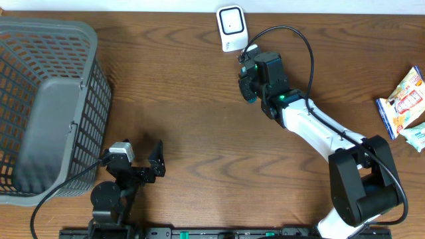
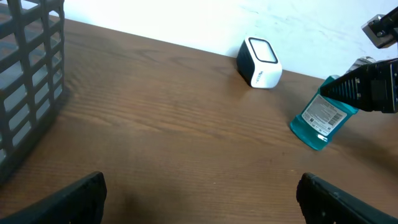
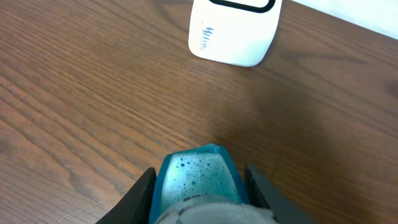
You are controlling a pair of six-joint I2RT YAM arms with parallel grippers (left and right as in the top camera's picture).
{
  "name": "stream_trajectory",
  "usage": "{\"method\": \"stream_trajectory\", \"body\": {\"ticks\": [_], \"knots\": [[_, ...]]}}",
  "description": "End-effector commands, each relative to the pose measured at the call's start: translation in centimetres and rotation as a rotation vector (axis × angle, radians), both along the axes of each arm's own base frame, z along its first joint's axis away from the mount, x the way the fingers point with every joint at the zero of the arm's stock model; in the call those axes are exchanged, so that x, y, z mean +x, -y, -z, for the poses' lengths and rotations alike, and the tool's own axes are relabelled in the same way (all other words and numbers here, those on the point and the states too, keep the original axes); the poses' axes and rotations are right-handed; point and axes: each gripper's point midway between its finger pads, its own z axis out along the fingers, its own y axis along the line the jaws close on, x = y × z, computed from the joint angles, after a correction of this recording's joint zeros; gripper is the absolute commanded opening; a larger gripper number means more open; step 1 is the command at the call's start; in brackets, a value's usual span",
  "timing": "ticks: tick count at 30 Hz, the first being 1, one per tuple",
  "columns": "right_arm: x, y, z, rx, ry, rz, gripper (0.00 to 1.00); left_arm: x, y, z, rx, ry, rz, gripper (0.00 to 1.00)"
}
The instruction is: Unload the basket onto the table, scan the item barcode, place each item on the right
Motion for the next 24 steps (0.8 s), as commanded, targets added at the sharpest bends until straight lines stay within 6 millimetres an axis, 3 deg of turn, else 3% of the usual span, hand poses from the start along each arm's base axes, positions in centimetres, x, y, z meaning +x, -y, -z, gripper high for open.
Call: {"method": "stream_trajectory", "body": {"ticks": [1,4,8,11,15,17,22,24], "knots": [[-0.4,0.4,-1.3,0.004,0.005,0.017,0.07,-0.2,0.3,1.3,0.011,-0.034,0.018,0.98],[-1.2,0.6,-4.2,0.021,0.034,0.012,0.03,-0.2,0.3,1.3,0.011,-0.034,0.018,0.98],[-3.8,0.4,-8.2,0.092,0.03,-0.025,0.04,-0.2,0.3,1.3,0.011,-0.034,0.018,0.98],[-8.0,-0.5,-11.4,0.248,-0.056,-0.087,0.06,-0.2,0.3,1.3,0.011,-0.034,0.018,0.98],[-15.8,-3.5,-16.9,0.621,-0.27,-0.371,0.01,-0.2,0.3,1.3,0.011,-0.034,0.018,0.98],[-18.9,-4.0,-19.0,0.764,-0.374,-0.512,0.01,-0.2,0.3,1.3,0.011,-0.034,0.018,0.98],[-22.7,-4.2,-21.4,0.911,-0.494,-0.724,0.04,-0.2,0.3,1.3,0.011,-0.033,0.018,0.98],[-23.2,-4.3,-21.8,0.927,-0.508,-0.751,0.04,-0.2,0.3,1.3,0.011,-0.033,0.019,0.98]]}}
